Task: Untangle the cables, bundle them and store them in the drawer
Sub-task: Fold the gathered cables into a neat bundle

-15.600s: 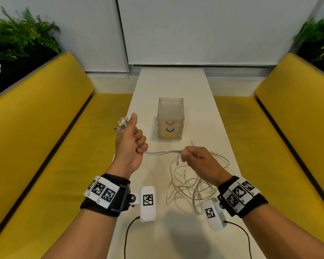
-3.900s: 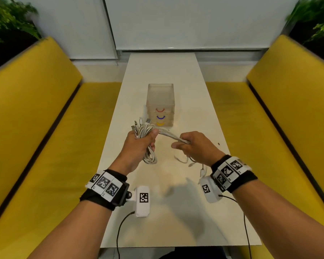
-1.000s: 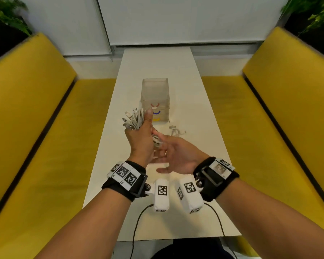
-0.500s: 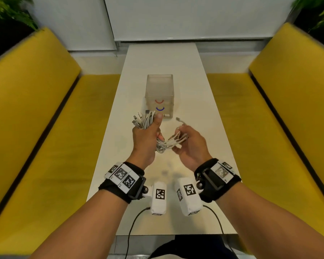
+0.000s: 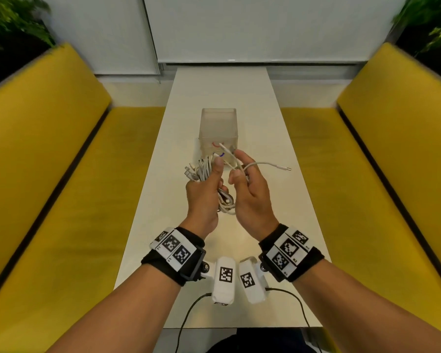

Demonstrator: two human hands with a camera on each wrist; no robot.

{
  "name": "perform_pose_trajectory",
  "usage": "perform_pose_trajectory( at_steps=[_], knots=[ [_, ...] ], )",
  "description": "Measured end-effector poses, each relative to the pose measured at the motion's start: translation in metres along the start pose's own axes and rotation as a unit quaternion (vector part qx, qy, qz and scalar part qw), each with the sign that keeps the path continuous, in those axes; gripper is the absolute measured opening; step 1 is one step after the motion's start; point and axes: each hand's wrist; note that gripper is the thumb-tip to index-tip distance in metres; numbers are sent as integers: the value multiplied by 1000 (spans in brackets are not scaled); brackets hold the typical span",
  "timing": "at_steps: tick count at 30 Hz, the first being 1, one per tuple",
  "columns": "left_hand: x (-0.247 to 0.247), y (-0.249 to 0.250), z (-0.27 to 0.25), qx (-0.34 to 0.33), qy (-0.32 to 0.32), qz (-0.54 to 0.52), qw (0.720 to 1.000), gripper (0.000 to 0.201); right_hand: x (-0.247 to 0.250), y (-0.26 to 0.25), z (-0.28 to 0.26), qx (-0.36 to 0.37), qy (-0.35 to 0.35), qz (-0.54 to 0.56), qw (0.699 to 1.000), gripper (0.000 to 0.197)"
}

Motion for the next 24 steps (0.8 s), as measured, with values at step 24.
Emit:
perform_pose_trajectory(
  at_steps=[24],
  knots=[
    [0, 7, 5, -32, -40, 52, 997, 32, -22, 9, -6, 67, -45, -13, 997, 51]
  ],
)
Point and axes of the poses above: each hand's wrist, its own z-axis towards the middle knuckle, its own x-axis out of the back of the hand, y = z × x, and after that the axes turned 11 degrees about -y, right-handed
